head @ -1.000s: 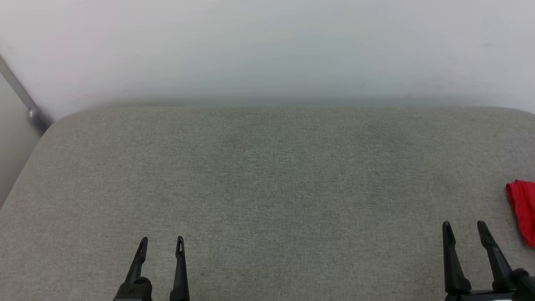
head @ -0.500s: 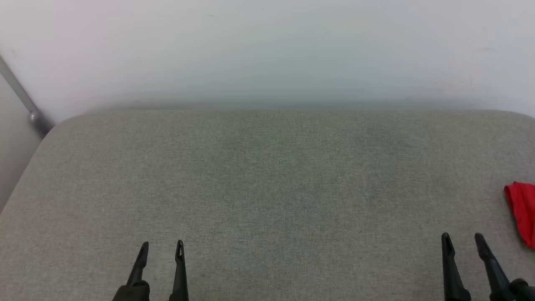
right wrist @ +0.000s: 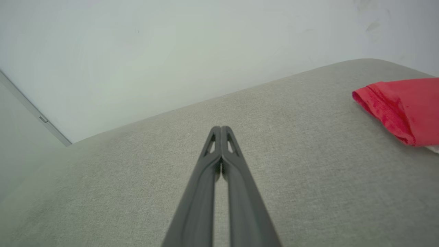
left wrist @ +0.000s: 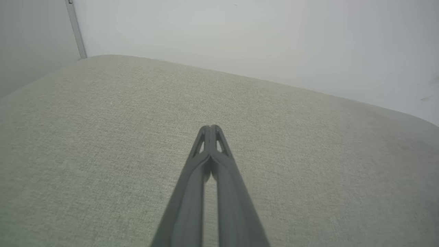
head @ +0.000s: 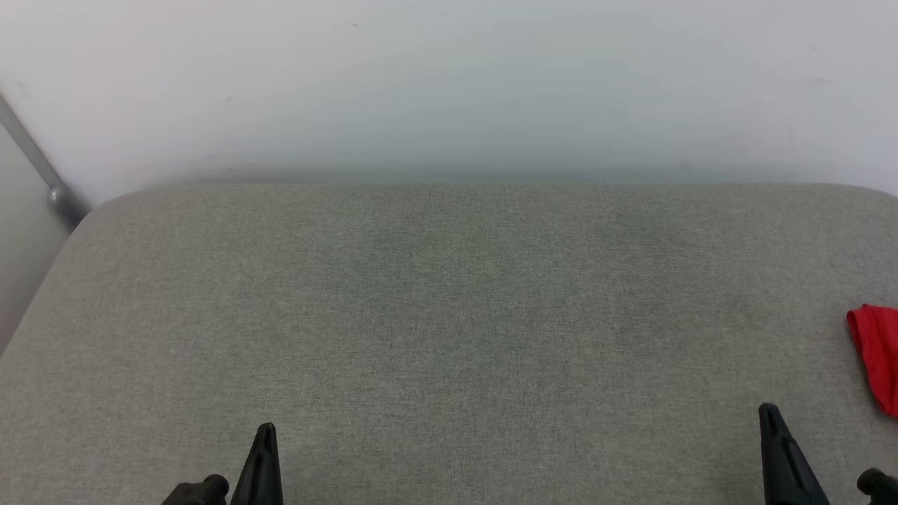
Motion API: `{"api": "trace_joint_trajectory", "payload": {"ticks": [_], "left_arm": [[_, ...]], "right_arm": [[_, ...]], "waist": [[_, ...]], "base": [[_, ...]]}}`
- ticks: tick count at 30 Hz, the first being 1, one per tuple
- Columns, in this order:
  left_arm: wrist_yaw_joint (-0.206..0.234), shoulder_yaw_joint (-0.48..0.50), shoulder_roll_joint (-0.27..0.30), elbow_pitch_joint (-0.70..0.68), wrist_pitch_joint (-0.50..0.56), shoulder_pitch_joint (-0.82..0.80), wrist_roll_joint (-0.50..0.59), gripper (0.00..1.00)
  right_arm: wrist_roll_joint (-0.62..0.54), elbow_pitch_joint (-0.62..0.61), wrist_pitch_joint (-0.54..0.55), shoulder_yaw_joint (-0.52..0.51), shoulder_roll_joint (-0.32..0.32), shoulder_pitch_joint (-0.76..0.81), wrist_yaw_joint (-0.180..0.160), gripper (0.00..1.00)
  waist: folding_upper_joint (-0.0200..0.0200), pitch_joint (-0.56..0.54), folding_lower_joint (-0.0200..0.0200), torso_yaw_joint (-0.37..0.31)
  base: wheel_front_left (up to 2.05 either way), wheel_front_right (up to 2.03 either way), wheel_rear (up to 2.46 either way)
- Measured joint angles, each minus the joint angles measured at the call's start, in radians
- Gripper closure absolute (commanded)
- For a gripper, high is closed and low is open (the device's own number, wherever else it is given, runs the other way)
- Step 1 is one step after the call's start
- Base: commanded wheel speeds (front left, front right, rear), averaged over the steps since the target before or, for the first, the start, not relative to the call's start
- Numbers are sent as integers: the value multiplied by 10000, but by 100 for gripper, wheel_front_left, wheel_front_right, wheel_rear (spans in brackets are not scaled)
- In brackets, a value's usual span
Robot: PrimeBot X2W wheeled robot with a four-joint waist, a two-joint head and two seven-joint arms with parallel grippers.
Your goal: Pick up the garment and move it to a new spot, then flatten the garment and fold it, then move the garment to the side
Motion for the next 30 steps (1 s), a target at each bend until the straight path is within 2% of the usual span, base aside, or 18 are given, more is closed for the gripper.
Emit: {"api": "trace_joint_trajectory", "payload": {"ticks": [18,19,30], "left_arm": [[-437,169,121,403,625,-653,-3396,100],[-497,215,146,468,711,-774,-3887,100],[-694,366,211,594,1068,-1049,-5551,100]], "right_arm": [[3133,474,650,107,-105,-761,0,100],[3591,571,746,113,-117,-866,-2,100],[5147,792,1097,128,-151,-1210,-2,100]], "waist": [[0,34,1,-49],[0,40,1,-58],[0,62,0,-87]], "base": [[0,0,0],[0,0,0],[0,0,0]]}}
